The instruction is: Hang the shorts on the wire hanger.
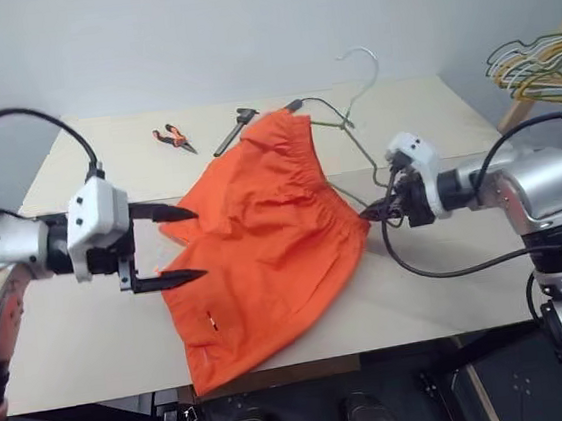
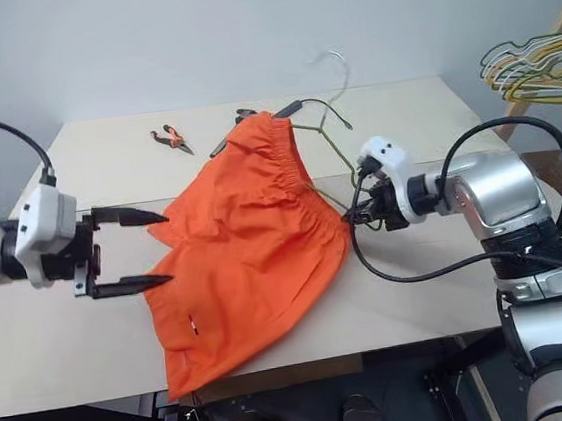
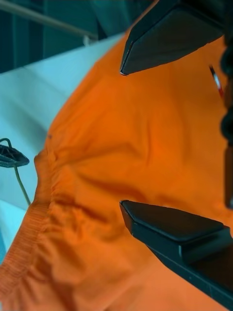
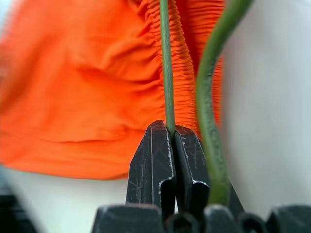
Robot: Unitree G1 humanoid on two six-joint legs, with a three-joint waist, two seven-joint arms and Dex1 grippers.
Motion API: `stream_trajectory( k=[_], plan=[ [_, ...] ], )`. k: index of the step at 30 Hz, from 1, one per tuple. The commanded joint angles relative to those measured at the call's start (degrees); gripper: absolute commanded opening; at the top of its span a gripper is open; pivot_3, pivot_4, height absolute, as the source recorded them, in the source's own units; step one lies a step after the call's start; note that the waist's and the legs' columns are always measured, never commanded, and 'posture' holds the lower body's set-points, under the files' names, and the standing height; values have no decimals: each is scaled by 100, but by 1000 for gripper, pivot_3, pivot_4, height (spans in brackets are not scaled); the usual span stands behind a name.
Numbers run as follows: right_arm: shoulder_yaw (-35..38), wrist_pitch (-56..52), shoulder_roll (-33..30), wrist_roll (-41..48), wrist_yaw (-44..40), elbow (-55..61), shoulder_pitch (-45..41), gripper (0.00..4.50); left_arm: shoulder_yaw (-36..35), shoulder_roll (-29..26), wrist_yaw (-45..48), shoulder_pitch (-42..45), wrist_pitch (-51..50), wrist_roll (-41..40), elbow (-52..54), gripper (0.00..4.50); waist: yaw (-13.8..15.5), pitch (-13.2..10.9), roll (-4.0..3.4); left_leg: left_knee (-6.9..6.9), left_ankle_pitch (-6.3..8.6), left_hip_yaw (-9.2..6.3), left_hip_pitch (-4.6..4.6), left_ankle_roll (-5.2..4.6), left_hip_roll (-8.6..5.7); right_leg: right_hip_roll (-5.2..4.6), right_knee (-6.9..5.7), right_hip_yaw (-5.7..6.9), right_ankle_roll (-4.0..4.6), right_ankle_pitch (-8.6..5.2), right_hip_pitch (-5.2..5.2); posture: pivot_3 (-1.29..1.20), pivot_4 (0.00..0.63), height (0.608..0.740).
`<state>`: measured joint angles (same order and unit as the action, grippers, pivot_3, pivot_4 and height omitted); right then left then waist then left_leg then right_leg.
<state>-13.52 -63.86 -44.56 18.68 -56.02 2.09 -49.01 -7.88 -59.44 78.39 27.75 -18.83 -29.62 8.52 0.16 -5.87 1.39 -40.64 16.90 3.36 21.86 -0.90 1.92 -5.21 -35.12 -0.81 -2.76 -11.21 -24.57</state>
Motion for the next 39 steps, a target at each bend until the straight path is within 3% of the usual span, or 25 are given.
stream_trajectory(
  k=[1, 6, 10, 15, 20, 26, 34, 37, 39],
  plan=[
    [-314, 343, -65, -249, 47, 647, -360, 0, 138, -164, 344, 901, 598, 372, -796, 4483, -53, 2, 0, -2, 0, 0, 2, 0, 0, -1, 1, 0, 0, 0, -1, -34, 9, 740],
    [-858, 572, 10, -484, -84, 1064, -719, 0, 633, -19, 891, 2346, 1586, 1021, -2248, 4483, -211, 41, -1, -12, -1, -2, 23, 0, -1, 0, 1, 1, -3, 2, -13, -51, 2, 740],
    [-1166, 730, 38, -595, -246, 1231, -949, 0, 1178, 402, 1316, 3322, 2422, 1589, -3402, 4483, -287, 118, 1, -12, 0, -3, 36, 0, -1, 0, -11, 3, -4, 2, -23, -55, 0, 740],
    [-1269, 848, 94, -636, -373, 1192, -1124, 0, 2287, 704, 1411, 4012, 3431, 2054, -4606, 4483, -352, 138, 0, -14, 1, -3, 40, -3, -2, -1, -19, 2, -8, 4, -25, -60, 0, 740],
    [-1248, 800, 114, -634, -490, 1241, -1193, 0, 3400, 841, 1411, 4459, 3786, 2166, -5419, 4483, -434, 140, 3, -20, 1, -3, 65, -3, -2, -2, -37, -3, -8, 4, -58, -83, 0, 740],
    [-1158, 645, 109, -594, -483, 1360, -1191, 0, 3355, 1137, 1411, 4587, 4001, 2284, -6003, 2647, -585, 140, 3, -23, 2, -2, 75, -5, -2, -3, -55, -7, -8, 3, -76, -108, 0, 740],
    [-1059, 274, 161, -475, -349, 1643, -1052, 0, 3133, 1198, 1411, 4207, 3749, 1896, -5682, 133, -709, 141, 2, -36, 2, -7, 76, -5, -1, -6, -72, -8, -9, 3, -78, -125, 2, 740],
    [-966, 237, 212, -476, -217, 1649, -928, 0, 2906, 1230, 1411, 3948, 3580, 1844, -5424, 63, -740, 142, 2, -41, 2, -7, 76, -5, -1, -7, -76, -10, -9, 3, -78, -125, 8, 740],
    [-909, 226, 203, -520, -118, 1644, -831, 557, 2792, 1197, 1411, 3766, 3360, 1757, -5179, 0, -749, 142, 2, -44, 2, -6, 76, -5, -1, -7, -80, -11, -9, 3, -78, -125, 12, 740]
  ],
)
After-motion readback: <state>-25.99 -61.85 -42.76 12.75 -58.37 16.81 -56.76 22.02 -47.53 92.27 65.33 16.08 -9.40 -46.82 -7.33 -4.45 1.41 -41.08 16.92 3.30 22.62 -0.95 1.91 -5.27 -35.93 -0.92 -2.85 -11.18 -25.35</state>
